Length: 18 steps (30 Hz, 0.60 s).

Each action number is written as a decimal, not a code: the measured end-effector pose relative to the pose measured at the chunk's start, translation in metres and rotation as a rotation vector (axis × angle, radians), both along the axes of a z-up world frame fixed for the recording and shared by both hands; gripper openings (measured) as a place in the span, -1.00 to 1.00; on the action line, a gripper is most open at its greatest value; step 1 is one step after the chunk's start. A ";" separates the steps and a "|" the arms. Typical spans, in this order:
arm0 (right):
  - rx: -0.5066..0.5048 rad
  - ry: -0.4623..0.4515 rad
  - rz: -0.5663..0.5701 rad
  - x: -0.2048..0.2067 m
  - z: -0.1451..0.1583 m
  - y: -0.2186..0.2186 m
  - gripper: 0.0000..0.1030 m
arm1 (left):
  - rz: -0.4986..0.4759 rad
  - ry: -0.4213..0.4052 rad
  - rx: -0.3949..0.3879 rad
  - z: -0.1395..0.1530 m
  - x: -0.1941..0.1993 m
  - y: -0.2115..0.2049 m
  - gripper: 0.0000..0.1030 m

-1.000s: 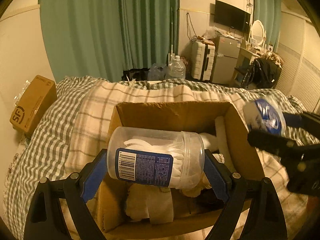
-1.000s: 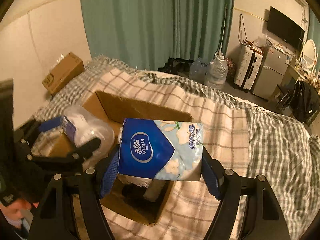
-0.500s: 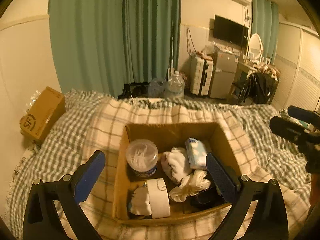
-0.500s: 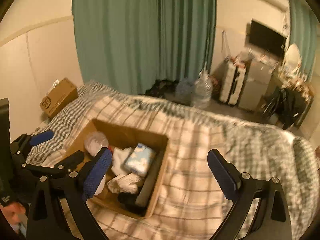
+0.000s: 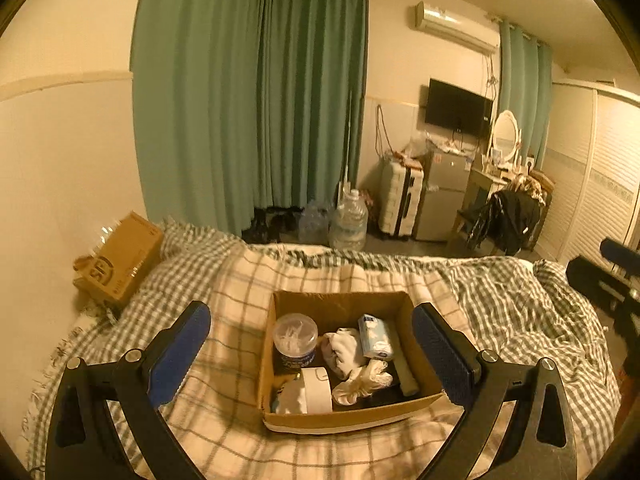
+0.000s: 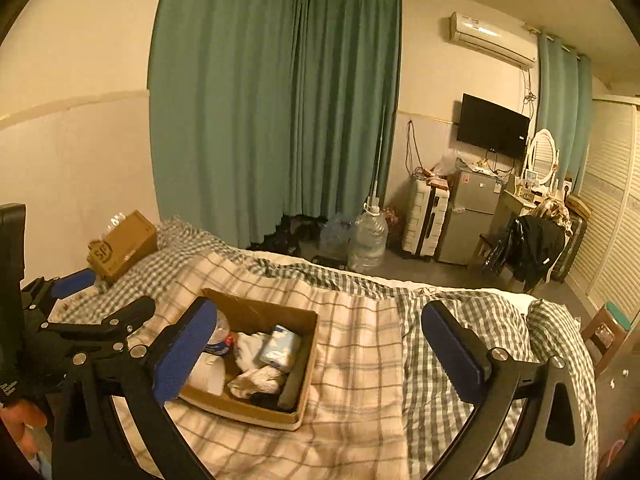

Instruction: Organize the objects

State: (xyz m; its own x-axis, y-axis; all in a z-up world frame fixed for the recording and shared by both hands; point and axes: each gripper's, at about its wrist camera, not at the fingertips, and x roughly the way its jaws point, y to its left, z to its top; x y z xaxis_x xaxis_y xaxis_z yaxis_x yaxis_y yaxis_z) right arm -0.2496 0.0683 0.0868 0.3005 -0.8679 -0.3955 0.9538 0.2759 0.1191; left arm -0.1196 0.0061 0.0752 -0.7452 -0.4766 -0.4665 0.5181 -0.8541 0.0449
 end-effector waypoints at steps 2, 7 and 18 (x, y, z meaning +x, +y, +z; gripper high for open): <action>0.002 -0.014 0.002 0.000 -0.001 0.013 0.99 | 0.012 0.022 -0.006 0.002 0.012 0.004 1.00; 0.012 -0.033 -0.017 0.002 -0.022 0.034 0.99 | 0.043 0.065 -0.017 -0.008 0.038 0.011 1.00; 0.027 0.048 -0.100 0.020 -0.082 0.037 0.99 | 0.124 0.030 -0.038 -0.063 0.055 0.005 1.00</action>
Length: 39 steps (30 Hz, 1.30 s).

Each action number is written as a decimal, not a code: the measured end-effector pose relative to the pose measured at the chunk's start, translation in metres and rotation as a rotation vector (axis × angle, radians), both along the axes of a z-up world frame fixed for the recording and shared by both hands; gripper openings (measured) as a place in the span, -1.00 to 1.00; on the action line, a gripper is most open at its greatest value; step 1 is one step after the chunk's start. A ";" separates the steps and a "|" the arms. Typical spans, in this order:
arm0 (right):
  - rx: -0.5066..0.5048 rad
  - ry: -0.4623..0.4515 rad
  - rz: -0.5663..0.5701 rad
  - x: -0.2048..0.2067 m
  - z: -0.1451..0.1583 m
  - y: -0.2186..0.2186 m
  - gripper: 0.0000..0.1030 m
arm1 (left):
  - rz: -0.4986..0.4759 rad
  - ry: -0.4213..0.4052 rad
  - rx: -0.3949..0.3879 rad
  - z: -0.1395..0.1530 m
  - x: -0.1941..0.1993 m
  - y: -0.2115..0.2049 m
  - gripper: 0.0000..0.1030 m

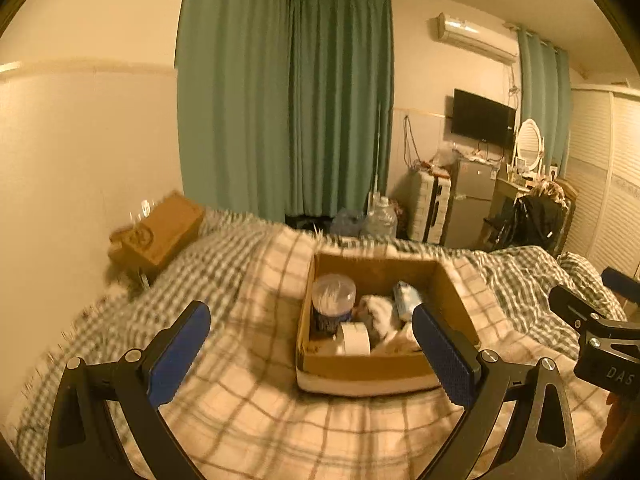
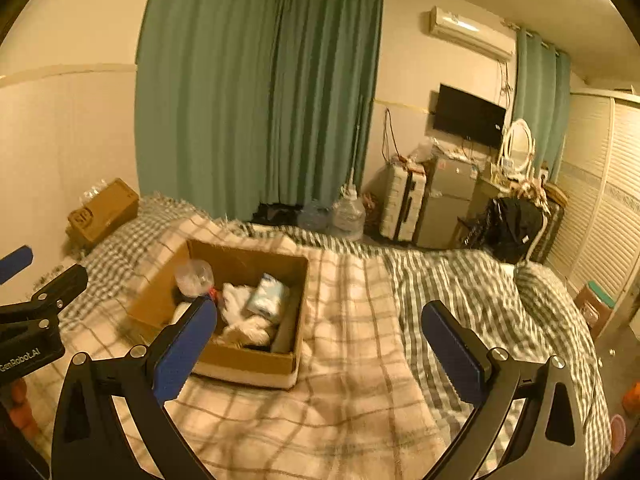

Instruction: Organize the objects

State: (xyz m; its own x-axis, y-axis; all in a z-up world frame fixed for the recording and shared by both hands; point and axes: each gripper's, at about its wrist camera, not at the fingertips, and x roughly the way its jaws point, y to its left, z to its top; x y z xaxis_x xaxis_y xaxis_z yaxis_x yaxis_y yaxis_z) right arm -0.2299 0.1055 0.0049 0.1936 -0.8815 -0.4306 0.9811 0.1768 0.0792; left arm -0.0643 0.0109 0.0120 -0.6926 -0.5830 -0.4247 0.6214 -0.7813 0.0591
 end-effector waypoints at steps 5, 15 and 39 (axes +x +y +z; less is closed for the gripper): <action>0.023 -0.014 -0.017 -0.006 -0.007 -0.007 0.99 | 0.010 -0.022 -0.002 -0.006 -0.004 0.001 1.00; 0.025 0.004 -0.013 -0.004 -0.010 -0.006 0.99 | 0.016 -0.029 -0.010 -0.006 -0.004 0.003 1.00; 0.032 0.011 -0.003 -0.002 -0.014 -0.007 0.99 | 0.030 -0.036 0.002 -0.011 -0.006 0.003 1.00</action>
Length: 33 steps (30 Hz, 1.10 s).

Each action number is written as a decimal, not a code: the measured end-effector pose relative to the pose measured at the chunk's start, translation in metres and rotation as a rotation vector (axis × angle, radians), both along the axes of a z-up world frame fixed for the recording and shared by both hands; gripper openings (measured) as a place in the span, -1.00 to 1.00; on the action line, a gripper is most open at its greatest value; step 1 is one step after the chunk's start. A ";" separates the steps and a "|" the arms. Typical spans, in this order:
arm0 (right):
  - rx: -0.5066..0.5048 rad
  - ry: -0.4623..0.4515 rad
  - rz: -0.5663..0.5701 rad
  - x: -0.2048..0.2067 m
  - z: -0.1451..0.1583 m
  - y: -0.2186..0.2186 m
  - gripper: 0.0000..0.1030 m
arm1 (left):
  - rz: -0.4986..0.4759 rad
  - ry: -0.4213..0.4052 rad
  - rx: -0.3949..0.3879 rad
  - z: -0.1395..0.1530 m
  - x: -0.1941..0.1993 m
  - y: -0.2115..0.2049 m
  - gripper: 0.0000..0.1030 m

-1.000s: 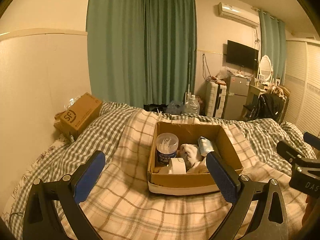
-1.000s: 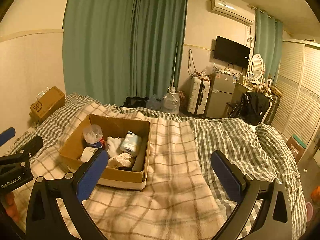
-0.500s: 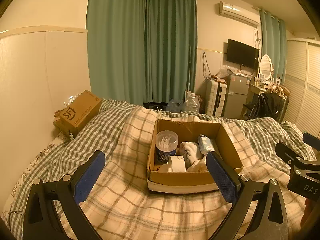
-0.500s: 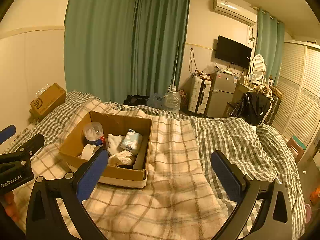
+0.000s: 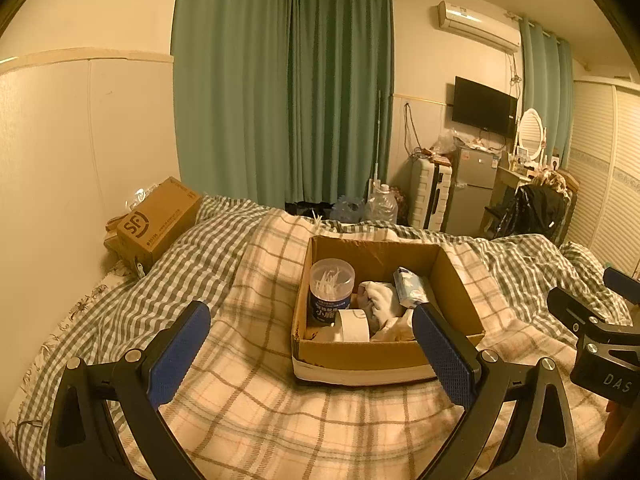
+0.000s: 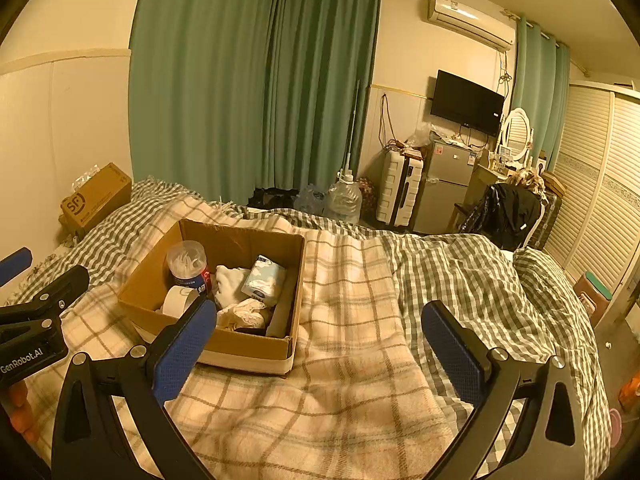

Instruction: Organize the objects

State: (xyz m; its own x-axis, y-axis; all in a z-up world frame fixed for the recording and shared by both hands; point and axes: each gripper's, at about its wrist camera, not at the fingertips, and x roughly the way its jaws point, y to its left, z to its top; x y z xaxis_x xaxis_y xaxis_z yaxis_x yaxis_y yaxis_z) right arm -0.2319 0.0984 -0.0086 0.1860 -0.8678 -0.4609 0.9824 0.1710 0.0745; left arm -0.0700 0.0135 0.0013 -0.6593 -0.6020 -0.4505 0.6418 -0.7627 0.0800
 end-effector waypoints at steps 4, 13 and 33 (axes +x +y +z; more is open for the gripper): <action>-0.001 -0.002 0.001 0.000 -0.001 0.000 0.99 | -0.002 -0.001 0.004 -0.001 0.000 0.002 1.00; 0.000 -0.001 0.001 0.000 -0.002 -0.001 0.99 | 0.012 -0.004 0.003 -0.001 -0.001 0.002 1.00; 0.008 0.004 0.000 0.000 -0.007 -0.002 0.99 | 0.030 -0.008 0.000 -0.001 -0.001 0.001 1.00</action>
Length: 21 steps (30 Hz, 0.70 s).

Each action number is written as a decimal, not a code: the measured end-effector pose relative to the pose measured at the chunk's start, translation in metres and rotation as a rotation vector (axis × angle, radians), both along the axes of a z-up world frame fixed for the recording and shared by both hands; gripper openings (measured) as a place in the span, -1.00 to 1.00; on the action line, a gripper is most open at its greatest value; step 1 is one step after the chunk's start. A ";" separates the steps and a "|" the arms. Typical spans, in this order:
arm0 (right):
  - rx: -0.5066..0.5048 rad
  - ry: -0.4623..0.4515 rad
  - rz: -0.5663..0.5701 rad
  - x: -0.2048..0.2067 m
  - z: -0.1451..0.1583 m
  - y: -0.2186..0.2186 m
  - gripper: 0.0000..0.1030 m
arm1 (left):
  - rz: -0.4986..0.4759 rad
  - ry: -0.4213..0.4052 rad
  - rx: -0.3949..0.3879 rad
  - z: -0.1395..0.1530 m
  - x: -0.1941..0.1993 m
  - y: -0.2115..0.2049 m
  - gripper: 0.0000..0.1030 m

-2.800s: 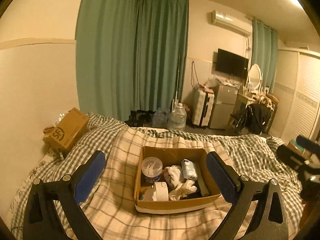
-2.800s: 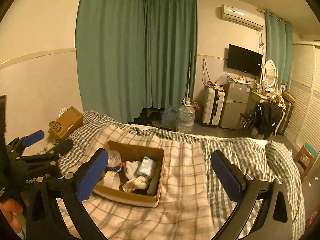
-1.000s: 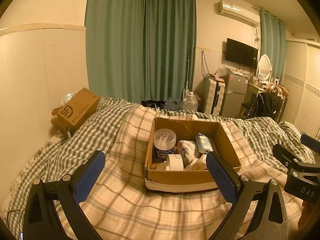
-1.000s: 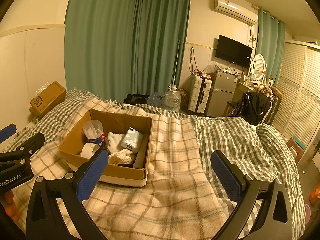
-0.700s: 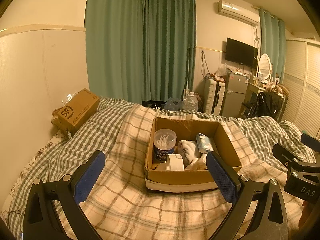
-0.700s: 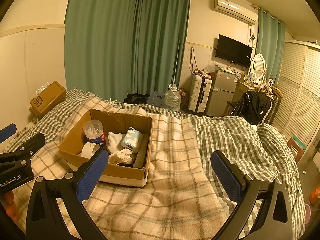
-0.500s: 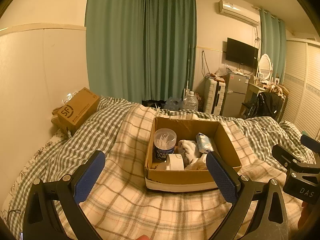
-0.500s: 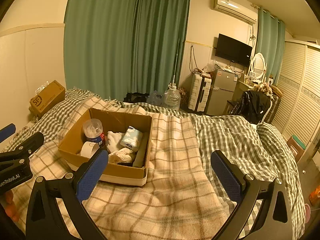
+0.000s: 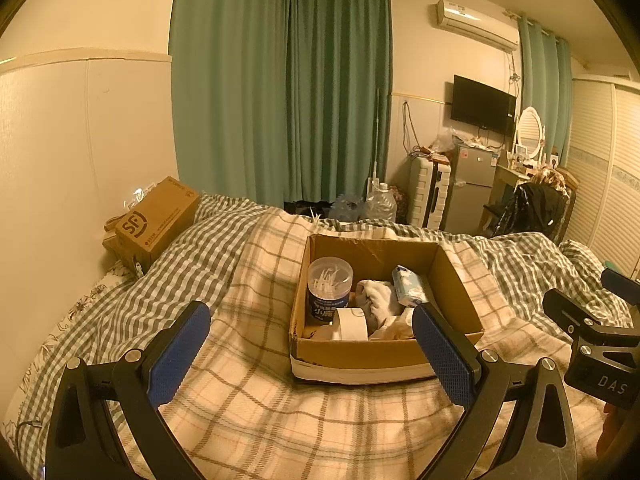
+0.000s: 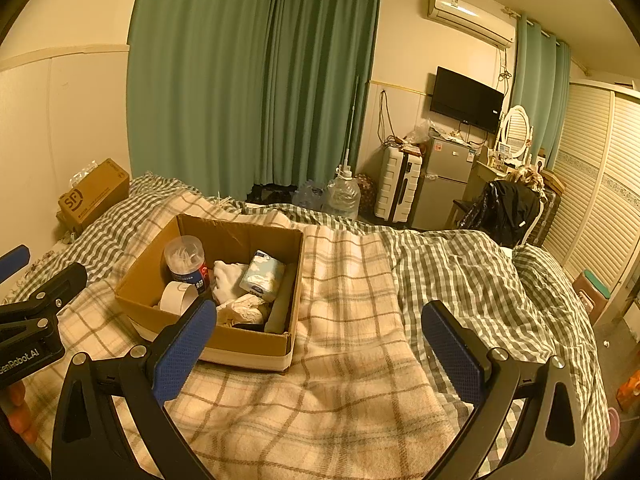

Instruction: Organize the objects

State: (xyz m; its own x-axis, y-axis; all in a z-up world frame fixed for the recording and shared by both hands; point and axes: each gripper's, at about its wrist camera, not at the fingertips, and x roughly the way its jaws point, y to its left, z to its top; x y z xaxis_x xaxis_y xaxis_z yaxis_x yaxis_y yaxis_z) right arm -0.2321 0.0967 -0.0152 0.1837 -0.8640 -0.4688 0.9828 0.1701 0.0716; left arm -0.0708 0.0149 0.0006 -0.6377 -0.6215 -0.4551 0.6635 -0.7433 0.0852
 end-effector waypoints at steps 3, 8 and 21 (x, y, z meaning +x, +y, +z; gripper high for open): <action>0.001 0.000 0.000 0.000 0.000 0.000 0.99 | 0.002 0.001 0.002 0.000 0.000 0.000 1.00; 0.001 0.001 0.001 0.000 0.000 0.000 0.99 | 0.005 0.001 0.001 0.000 0.000 0.000 1.00; 0.002 0.001 0.001 0.000 0.000 0.000 0.99 | 0.023 -0.002 -0.005 -0.001 0.001 0.000 1.00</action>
State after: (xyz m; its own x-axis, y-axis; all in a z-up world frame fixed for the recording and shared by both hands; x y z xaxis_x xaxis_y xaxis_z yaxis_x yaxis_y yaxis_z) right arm -0.2325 0.0966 -0.0150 0.1844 -0.8628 -0.4708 0.9827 0.1714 0.0707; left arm -0.0702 0.0145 0.0000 -0.6220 -0.6383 -0.4536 0.6804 -0.7273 0.0903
